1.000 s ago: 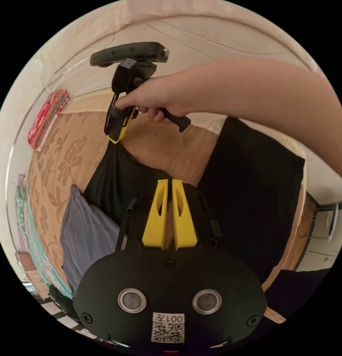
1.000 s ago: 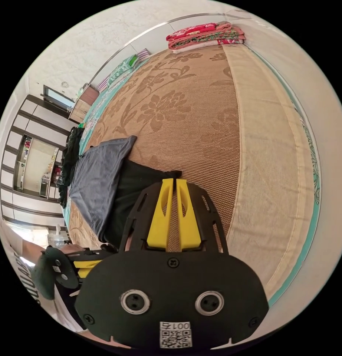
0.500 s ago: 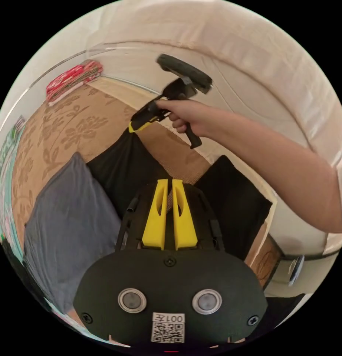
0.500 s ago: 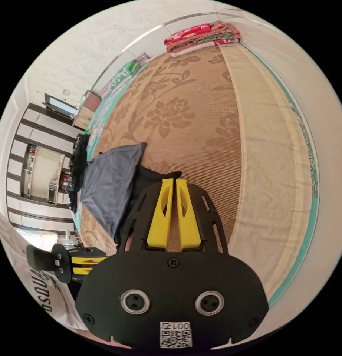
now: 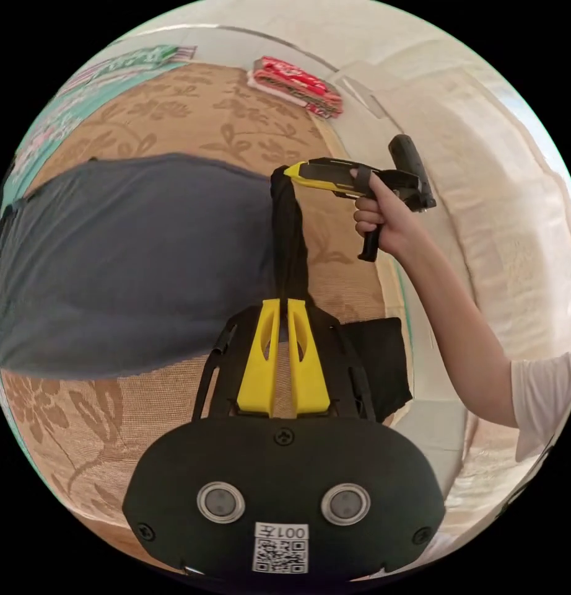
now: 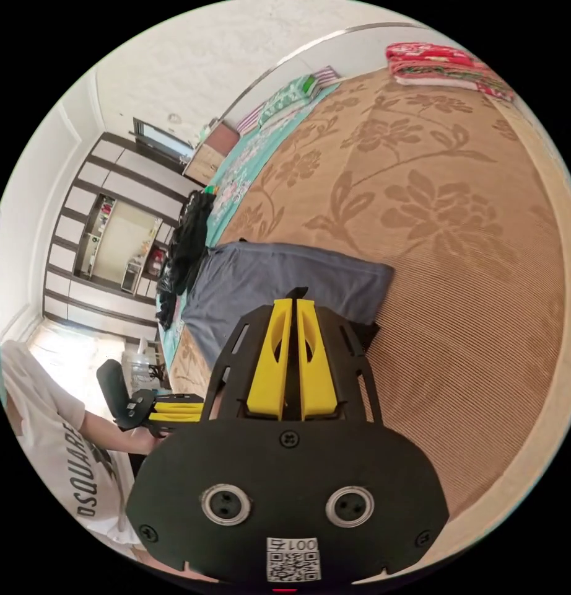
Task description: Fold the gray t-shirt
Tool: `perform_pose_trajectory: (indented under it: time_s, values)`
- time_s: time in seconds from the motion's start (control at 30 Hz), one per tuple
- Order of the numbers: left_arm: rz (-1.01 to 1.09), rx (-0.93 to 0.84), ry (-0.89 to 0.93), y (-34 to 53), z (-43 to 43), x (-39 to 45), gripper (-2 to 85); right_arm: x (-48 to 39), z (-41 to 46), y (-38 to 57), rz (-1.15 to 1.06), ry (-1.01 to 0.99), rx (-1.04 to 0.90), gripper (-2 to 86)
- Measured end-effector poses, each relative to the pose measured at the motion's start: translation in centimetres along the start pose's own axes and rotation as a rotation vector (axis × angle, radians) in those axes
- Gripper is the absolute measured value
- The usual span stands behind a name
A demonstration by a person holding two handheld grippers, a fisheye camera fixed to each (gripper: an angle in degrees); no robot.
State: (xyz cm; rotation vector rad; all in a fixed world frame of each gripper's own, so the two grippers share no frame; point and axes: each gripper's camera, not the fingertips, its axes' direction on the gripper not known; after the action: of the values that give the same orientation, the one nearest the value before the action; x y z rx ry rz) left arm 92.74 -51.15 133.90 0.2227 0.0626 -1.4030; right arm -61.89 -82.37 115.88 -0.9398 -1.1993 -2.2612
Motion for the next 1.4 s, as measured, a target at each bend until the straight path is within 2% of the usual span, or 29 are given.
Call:
perform_pose_trajectory:
  time_s: [0.1,0.17,0.23,0.33,0.47,0.6,0.7,0.77,0.87,0.97,1.03,1.1,1.17,1.27,1.4]
  values:
    - [-0.094,-0.081,0.097,-0.1,0.2,-4.0,-1.6,-2.0,4.0,0.1,-0.065,0.067,-0.086,5.2]
    - [-0.180,-0.109,0.170,0.2,-0.1,-6.7,-1.6,-3.2,4.2,0.6,-0.082,0.042,-0.050,6.8]
    - [-0.217,-0.099,0.167,0.5,-1.0,-8.2,-1.6,-4.2,3.4,1.3,-0.075,0.046,-0.005,7.9]
    - [-0.229,-0.080,0.135,-0.2,-2.7,-9.9,-1.3,-6.1,1.8,3.3,-0.062,0.165,0.026,8.2]
    - [-0.128,-0.017,0.087,-4.4,-4.6,-10.9,0.2,-10.6,3.1,8.2,-0.057,0.214,0.013,7.8]
    - [-0.004,0.032,0.093,-10.1,-4.6,-11.3,1.6,-17.3,9.0,13.2,-0.107,0.317,-0.008,7.5]
    - [0.123,0.030,0.103,-14.8,-3.5,-11.2,1.7,-21.1,13.8,15.1,-0.132,0.320,-0.014,7.0]
    - [0.217,-0.046,0.005,-17.2,-2.2,-11.2,0.3,-22.9,16.9,15.7,-0.140,0.335,-0.067,6.7]
    - [0.206,-0.107,-0.219,-18.4,-2.6,-12.2,-0.7,-26.1,20.0,16.8,-0.164,0.334,-0.068,6.6]
    - [0.160,-0.063,-0.274,-18.2,-4.7,-14.1,-0.9,-28.7,20.8,17.6,-0.174,0.353,-0.030,5.8]
    - [0.143,-0.049,-0.263,-18.4,-5.9,-15.0,-0.9,-29.8,20.4,18.1,-0.129,0.360,0.025,5.7]
    - [0.163,-0.027,-0.220,-18.9,-6.9,-15.2,-0.8,-30.9,19.6,18.9,-0.039,0.462,0.107,5.8]
    - [0.272,-0.020,-0.139,-20.2,-7.4,-14.4,-0.6,-31.5,19.5,19.4,0.022,0.558,0.129,6.4]
    - [0.469,-0.114,-0.055,-22.4,-5.9,-12.0,0.7,-32.0,21.2,19.6,0.066,0.616,0.069,8.3]
    - [0.578,-0.199,-0.022,-24.4,-3.5,-9.7,1.1,-34.4,25.0,19.3,0.031,0.714,-0.018,6.7]
